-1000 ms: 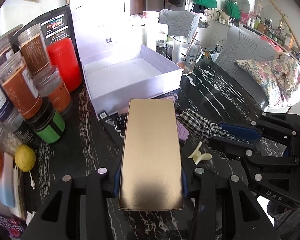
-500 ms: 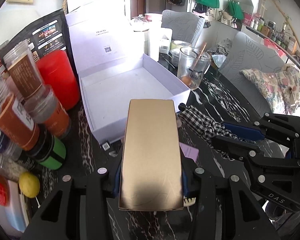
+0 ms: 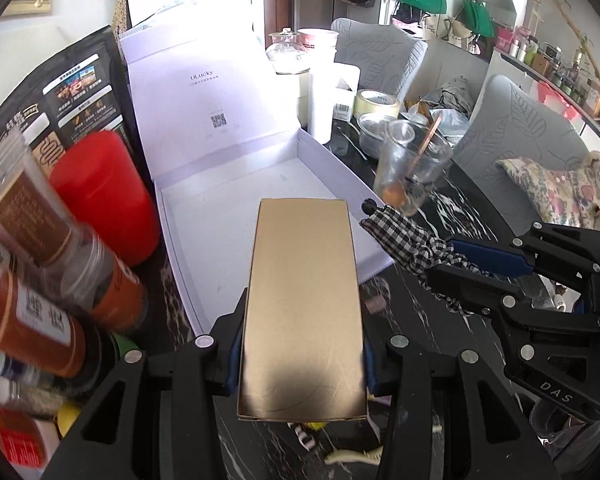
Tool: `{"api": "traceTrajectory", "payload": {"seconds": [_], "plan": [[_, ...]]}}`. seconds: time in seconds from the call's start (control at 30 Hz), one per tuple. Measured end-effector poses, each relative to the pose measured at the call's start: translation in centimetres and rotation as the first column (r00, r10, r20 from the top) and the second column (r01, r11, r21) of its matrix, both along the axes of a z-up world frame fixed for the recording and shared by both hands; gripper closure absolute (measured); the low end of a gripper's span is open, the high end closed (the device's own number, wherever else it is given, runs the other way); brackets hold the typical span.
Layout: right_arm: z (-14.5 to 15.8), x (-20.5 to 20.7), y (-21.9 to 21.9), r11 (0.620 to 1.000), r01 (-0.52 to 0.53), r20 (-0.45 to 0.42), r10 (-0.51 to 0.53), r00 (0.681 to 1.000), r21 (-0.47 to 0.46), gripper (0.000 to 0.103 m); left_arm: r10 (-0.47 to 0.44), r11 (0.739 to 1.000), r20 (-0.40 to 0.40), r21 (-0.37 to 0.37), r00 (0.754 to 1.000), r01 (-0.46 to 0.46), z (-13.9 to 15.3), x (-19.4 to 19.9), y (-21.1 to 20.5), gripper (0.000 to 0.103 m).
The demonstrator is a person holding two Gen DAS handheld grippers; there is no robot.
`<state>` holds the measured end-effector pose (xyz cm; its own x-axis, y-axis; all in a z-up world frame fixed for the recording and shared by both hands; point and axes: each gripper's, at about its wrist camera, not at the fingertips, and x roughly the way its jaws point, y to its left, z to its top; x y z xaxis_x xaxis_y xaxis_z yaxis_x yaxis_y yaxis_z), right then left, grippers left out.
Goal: Organize rigid objects
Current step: 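Carry the gold box and gingham scrunchie with both tools into the white box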
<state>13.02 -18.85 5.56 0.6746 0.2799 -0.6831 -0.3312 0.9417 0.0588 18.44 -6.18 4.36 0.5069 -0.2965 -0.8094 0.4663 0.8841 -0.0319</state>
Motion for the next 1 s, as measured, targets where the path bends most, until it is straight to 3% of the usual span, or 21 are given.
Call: {"api": "traceTrajectory", "payload": {"seconds": [0.57,1.0], "plan": [[-0.7,8.8,-0.1,1.0,0.014,-0.025,-0.014,1.0,-0.003,0.083,0.014,1.0,-0.074,-0.009,0.997,-0.015,-2.0,8.1,-0.5,0.059],[-2.9,13.8,0.4,1.0,0.012,-0.064,-0.013,0.998,-0.013,0.083,0.061,0.998,-0.078,0.015,0.995,-0.06,-3.9,12.5,-0.4,0.059]]}}
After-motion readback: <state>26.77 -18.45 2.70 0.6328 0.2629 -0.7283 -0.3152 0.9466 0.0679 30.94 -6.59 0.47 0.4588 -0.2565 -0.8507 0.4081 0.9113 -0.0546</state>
